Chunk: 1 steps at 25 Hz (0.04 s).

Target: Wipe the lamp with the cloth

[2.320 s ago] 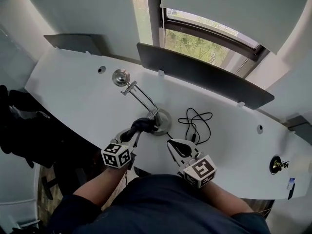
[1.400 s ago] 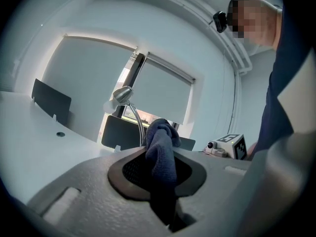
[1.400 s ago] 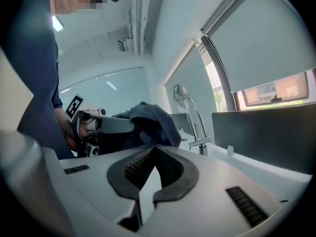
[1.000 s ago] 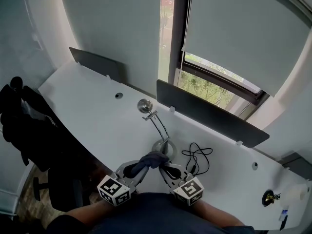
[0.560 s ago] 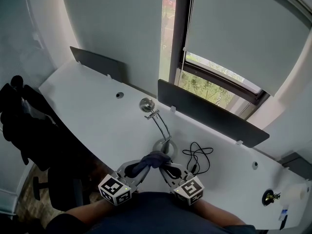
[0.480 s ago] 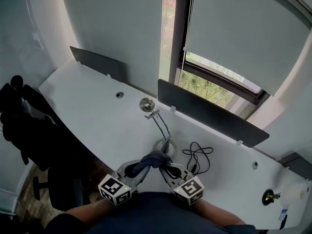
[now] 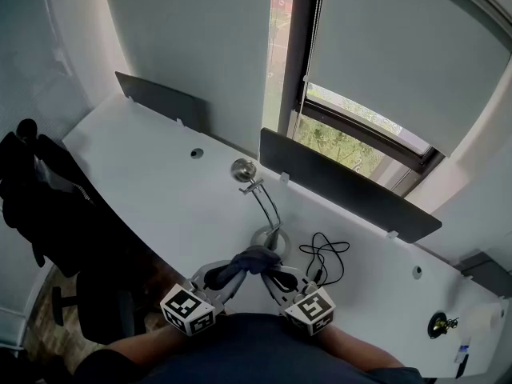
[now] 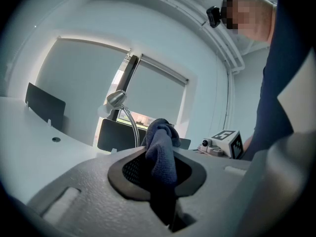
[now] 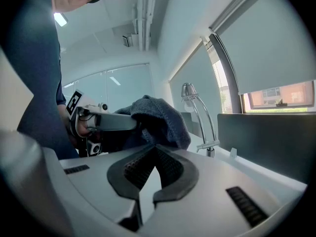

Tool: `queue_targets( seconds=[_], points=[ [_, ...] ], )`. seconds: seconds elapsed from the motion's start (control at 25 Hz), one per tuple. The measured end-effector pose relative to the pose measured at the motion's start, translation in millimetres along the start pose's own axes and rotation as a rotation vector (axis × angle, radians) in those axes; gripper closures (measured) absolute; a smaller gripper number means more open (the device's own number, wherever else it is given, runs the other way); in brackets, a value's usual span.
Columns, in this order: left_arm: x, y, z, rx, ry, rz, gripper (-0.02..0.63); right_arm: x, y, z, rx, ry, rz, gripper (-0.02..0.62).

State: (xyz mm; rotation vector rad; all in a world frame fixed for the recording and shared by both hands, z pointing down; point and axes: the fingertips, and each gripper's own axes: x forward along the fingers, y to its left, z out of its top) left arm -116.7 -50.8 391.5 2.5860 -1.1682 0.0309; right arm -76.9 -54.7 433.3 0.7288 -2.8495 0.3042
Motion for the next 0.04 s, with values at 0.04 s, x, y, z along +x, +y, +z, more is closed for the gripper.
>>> queue_targets(
  seconds=[0.04],
  points=[
    [-0.3,0.2,0.2,0.000,-0.001,0.000,0.548,0.2,0.3,0.1,-0.002,0.001,0.000,0.586]
  ],
)
